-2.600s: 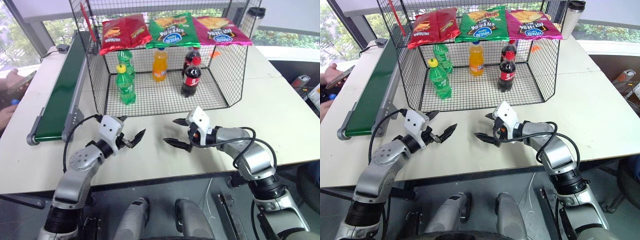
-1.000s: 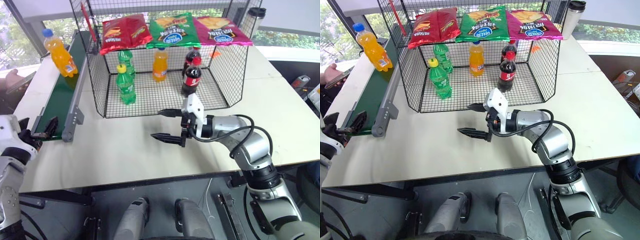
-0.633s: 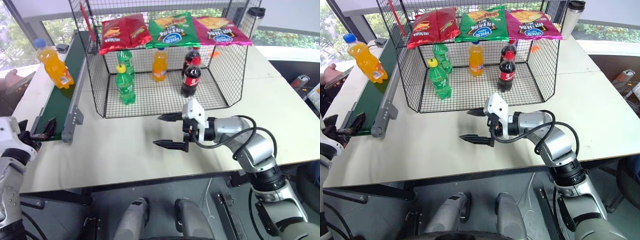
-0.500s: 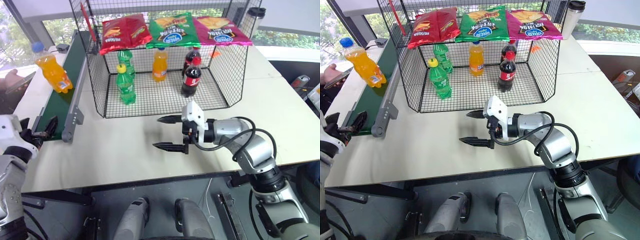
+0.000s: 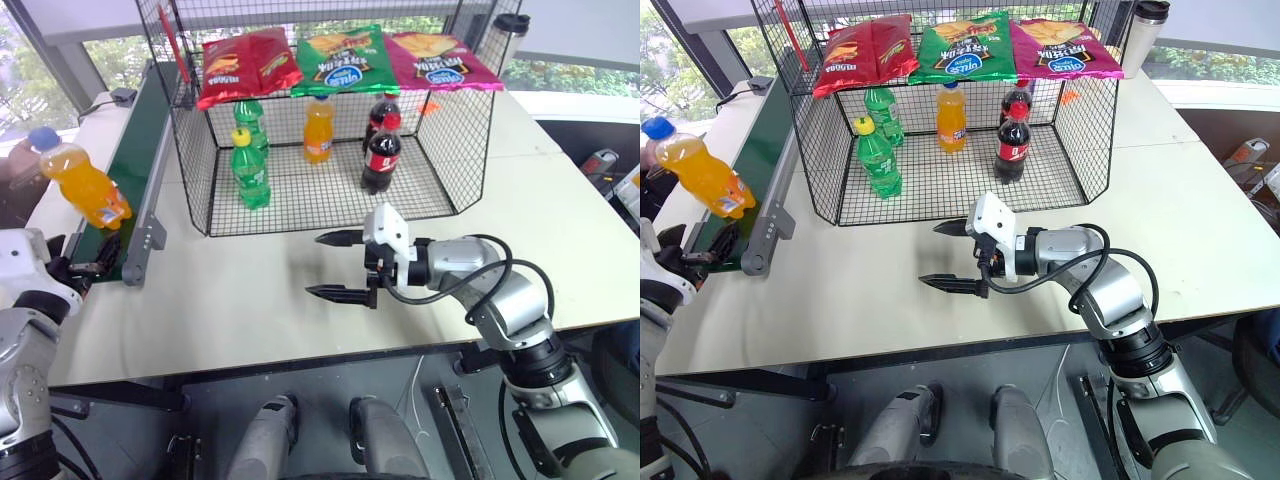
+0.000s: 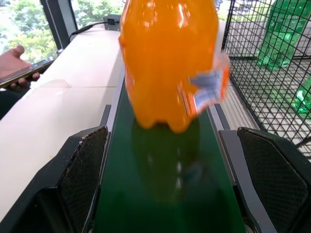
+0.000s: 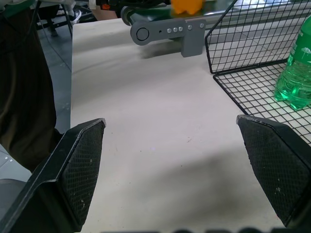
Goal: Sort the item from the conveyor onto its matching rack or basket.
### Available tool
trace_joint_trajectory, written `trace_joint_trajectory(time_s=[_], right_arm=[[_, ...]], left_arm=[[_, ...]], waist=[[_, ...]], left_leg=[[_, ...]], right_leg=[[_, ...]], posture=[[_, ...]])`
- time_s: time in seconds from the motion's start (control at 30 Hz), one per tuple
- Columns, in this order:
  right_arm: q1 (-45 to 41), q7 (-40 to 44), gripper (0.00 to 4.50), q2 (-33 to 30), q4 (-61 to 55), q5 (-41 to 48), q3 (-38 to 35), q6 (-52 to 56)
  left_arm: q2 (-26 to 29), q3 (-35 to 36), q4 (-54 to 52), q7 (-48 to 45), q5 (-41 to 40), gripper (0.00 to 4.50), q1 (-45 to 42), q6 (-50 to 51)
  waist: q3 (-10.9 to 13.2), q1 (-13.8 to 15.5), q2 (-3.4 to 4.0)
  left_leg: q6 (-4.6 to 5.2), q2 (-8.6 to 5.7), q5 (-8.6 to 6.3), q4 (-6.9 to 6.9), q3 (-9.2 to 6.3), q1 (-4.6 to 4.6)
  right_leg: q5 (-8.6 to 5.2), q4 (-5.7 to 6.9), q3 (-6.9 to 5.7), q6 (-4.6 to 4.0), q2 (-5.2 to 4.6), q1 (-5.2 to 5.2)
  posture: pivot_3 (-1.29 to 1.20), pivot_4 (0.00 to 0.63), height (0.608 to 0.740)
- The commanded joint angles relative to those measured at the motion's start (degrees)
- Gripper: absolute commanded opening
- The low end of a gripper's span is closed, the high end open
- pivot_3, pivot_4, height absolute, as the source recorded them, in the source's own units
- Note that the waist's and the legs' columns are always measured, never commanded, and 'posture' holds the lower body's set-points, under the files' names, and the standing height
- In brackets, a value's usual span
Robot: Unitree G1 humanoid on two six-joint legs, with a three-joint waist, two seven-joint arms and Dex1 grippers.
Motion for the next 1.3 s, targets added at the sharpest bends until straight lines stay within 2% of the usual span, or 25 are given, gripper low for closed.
trace_joint_trajectory(time_s=[0.03,0.27,0.43,0.63,0.73,0.87,1.0,1.23,1.3], right_arm=[[-0.29,-0.25,4.48,-0.37,-2.38,0.38,-0.54,-0.31],[-0.18,-0.65,4.48,-0.33,-2.39,0.25,-0.54,-0.32],[-0.1,-0.97,4.5,-0.54,-2.53,0.26,-0.72,-0.2],[0.31,-0.87,4.5,-0.83,-2.42,0.24,-0.79,-0.53],[0.02,-1.07,4.5,-0.75,-2.49,0.41,-0.78,-0.2],[-0.61,-1.53,4.5,-0.42,-2.73,1.14,-1.19,0.56],[-1.24,-1.02,4.5,-0.54,-3.11,2.91,-2.04,1.93],[-2.8,-0.4,4.5,-1.12,-2.54,2.92,-1.65,1.79],[-2.95,-0.84,4.5,-0.97,-2.66,2.68,-1.4,1.71]], left_arm=[[0.64,0.11,-0.25,0.3,0.35,4.5,-0.95,-1.46],[0.6,-1.67,0.59,-1.43,0.91,4.5,0.04,-2.26],[-0.68,0.15,-0.31,-4.13,-2.7,2.98,0.18,-4.48],[0.54,1.51,-0.51,-2.78,-6.85,2.98,-4.02,-2.3],[1.78,-0.41,-1.38,-3.57,-8.59,2.98,-6.52,-1.06],[2.92,-6.28,-2.92,-7.52,-9.25,2.98,-8.0,0.52],[2.71,-15.26,-3.56,-12.77,-8.55,2.98,-9.27,1.4],[0.1,-33.82,-3.73,-20.61,-2.31,2.98,-13.85,-2.21],[-0.76,-36.9,-2.98,-22.65,-1.13,2.98,-15.06,-3.35]], waist=[[0.0,0.0,0.0],[0.0,0.0,0.0],[0.0,0.21,0.0],[0.02,0.09,-0.06],[0.02,0.01,-0.06],[0.02,0.02,-0.06],[0.02,0.19,-0.06],[0.02,-0.01,-0.06],[0.02,-0.02,-0.06]], left_leg=[[0.0,0.0,0.0,0.0,0.0,0.0],[0.0,0.0,0.0,0.0,0.0,0.0],[0.0,0.0,0.0,-0.02,-0.01,-0.02],[0.0,0.0,0.0,-0.02,-0.07,-0.07],[0.0,0.0,0.0,-0.03,-0.05,-0.07],[0.0,0.0,-0.01,-0.03,-0.04,-0.08],[0.0,0.0,-0.01,-0.03,0.0,-0.07],[0.01,0.0,-0.01,-0.03,0.01,-0.07],[0.01,0.0,0.0,-0.04,0.02,-0.07]], right_leg=[[0.0,0.0,0.0,0.0,0.0,0.0],[0.0,0.0,0.0,0.0,0.0,0.0],[0.0,-0.04,-0.01,0.0,-0.01,0.0],[-0.01,-0.07,-0.06,0.0,-0.01,0.0],[0.0,-0.08,-0.06,0.0,-0.01,-0.02],[0.01,-0.08,-0.06,0.01,0.01,-0.03],[0.01,-0.08,-0.04,0.0,0.0,-0.02],[0.01,-0.08,-0.03,0.0,0.0,-0.02],[0.01,-0.07,-0.03,0.0,0.01,-0.03]], posture=[[0.0,0.15,0.739],[0.0,0.15,0.739],[0.0,0.15,0.739],[0.0,0.15,0.739],[0.0,0.15,0.739],[0.0,0.15,0.739],[0.0,0.15,0.739],[0.0,0.15,0.739],[0.0,0.15,0.739]])
